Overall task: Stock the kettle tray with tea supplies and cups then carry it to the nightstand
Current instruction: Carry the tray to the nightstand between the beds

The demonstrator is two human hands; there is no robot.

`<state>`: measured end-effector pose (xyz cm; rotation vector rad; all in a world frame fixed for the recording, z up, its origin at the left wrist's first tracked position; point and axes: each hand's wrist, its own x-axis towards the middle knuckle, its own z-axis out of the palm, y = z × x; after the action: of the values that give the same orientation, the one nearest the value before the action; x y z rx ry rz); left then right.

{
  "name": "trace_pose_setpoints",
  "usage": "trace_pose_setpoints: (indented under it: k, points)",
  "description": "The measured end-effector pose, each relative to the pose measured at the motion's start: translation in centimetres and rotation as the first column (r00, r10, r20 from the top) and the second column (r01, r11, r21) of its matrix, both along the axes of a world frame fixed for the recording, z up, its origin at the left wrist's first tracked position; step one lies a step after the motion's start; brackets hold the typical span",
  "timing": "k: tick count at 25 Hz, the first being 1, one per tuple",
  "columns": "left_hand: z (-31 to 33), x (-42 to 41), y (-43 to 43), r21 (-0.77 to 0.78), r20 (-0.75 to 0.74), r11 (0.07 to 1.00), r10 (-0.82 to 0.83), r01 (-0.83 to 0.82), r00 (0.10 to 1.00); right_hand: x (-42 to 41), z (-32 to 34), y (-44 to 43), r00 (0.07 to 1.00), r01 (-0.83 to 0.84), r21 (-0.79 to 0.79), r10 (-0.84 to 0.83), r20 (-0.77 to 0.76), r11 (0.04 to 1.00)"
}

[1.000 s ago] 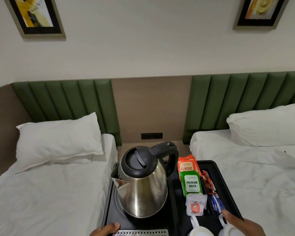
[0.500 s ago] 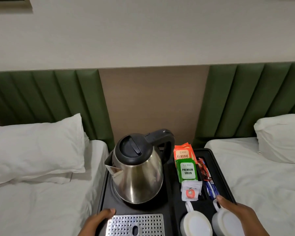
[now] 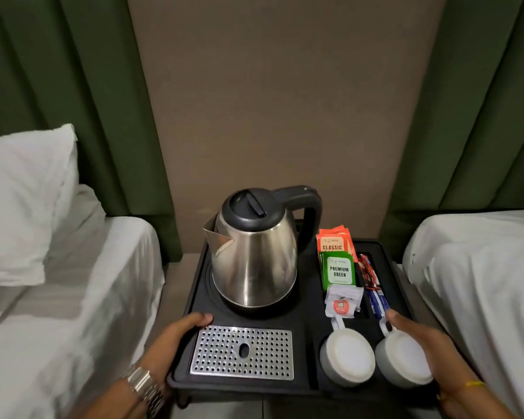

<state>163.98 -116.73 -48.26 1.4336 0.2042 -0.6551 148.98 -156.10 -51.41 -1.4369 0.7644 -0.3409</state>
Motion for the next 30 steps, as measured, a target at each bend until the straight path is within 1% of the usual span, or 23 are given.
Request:
trace_pose_setpoints:
  k: [3,6,9,13,17,21,23,25,26,27,28,29,30]
  points:
    - [-5.5,2.6,-2.0,0.011,0.04,1.0,0.008,-0.009,0.999,3.3,-5.8,-1.2,1.0,0.016,0.025,-0.015,-0.025,1.0]
    - [-8.5,4.8,-3.9,0.032,0.051,0.999,0.024,-0.025,0.998,6.1,-8.8,-2.8,0.999,-0.027,0.036,0.028,-0.019,0.999]
    - [-10.8,6.9,-5.9,0.051,0.089,0.998,0.043,-0.047,0.995,9.4,-10.4,-4.7,0.999,-0.04,0.027,0.04,-0.032,0.999]
    - [-13.0,9.8,-7.7,0.083,0.118,0.994,0.067,-0.077,0.991,13.1,-11.9,-6.6,0.994,-0.062,0.036,0.065,-0.087,0.997]
    - [-14.6,12.5,-9.0,0.125,0.159,0.988,0.067,-0.087,0.985,16.4,-13.0,-8.4,0.99,-0.112,0.01,0.112,-0.09,0.994]
    - [-14.9,14.7,-9.7,0.203,0.205,0.978,0.012,-0.054,0.979,18.5,-13.9,-9.8,0.993,-0.104,0.001,0.104,-0.062,0.995]
    - [-15.0,16.2,-10.4,0.283,0.225,0.958,-0.014,-0.052,0.974,19.2,-14.3,-10.5,0.992,-0.107,0.016,0.108,-0.066,0.994]
    - [-15.0,17.6,-10.5,0.387,0.199,0.922,-0.054,-0.028,0.979,19.7,-14.7,-11.0,0.994,-0.08,0.016,0.081,-0.077,0.997]
    - [-15.0,18.0,-10.2,0.453,0.188,0.892,-0.11,0.013,0.976,19.9,-14.9,-11.3,0.993,-0.077,0.021,0.079,-0.084,0.997]
    - [-15.2,18.4,-9.7,0.565,0.203,0.822,-0.221,0.071,0.954,20.1,-14.9,-11.6,0.992,-0.08,0.029,0.083,-0.098,0.996]
    - [-15.5,18.7,-9.1,0.717,0.225,0.689,-0.371,0.104,0.901,20.3,-14.9,-11.9,0.99,-0.083,0.036,0.086,-0.111,0.996]
    - [-15.6,18.8,-8.4,0.858,0.226,0.506,-0.527,0.088,0.819,20.4,-14.9,-12.1,0.988,-0.083,0.043,0.088,-0.128,0.996]
    - [-15.8,19.1,-7.8,0.939,0.217,0.342,-0.635,0.019,0.741,20.5,-14.8,-12.3,0.985,-0.086,0.049,0.093,-0.145,0.995]
